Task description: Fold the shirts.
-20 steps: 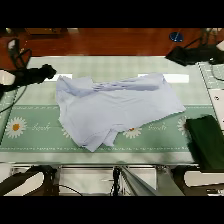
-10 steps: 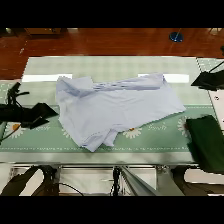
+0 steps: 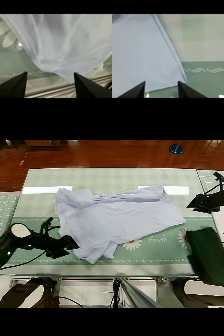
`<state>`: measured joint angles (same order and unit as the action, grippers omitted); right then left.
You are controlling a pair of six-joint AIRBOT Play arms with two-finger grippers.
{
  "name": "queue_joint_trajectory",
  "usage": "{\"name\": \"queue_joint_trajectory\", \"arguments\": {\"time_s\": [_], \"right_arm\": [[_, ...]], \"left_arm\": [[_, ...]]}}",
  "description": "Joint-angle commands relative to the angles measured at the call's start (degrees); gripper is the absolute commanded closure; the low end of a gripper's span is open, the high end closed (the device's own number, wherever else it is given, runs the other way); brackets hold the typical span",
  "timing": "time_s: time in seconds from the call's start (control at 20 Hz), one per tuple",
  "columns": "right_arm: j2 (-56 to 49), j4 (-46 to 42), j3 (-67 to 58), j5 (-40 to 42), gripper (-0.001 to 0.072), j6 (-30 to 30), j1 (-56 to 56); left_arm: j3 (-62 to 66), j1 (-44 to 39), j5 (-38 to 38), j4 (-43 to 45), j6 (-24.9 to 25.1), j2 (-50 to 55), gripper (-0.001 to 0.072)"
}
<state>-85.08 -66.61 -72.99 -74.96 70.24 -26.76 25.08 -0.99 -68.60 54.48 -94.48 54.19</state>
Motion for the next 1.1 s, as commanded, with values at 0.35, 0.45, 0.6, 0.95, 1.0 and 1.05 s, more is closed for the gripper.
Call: {"name": "queue_joint_trajectory", "arguments": {"time_s": [0.35,0.45,0.6,0.95,1.0,1.05], "right_arm": [[0.0,0.1,0.3,0.2,0.0226,-0.1,0.0],[0.0,0.1,0.3,-0.2,0.0226,0.0,0.0],[0.0,0.2,0.3,-0.4,0.0226,0.3,-0.7],[-6.2,12.0,0.3,-6.1,0.0226,-3.5,-9.6],[-7.1,11.0,0.3,-6.3,0.0226,-3.5,-9.6],[-8.0,9.9,0.3,-6.3,0.0226,-3.5,-9.4]], "left_arm": [[-0.8,-9.7,14.6,-5.5,-4.0,11.9,0.0612],[-0.2,-9.7,14.0,-5.6,-3.7,11.7,0.0687],[0.1,-9.7,12.0,-5.6,-2.0,9.7,0.0688],[0.3,-9.7,11.9,-5.7,-1.7,0.3,0.0687],[0.3,-9.7,12.1,-5.7,-1.6,-0.2,0.0687],[0.4,-9.7,12.1,-5.7,-1.1,-0.5,0.0687]]}}
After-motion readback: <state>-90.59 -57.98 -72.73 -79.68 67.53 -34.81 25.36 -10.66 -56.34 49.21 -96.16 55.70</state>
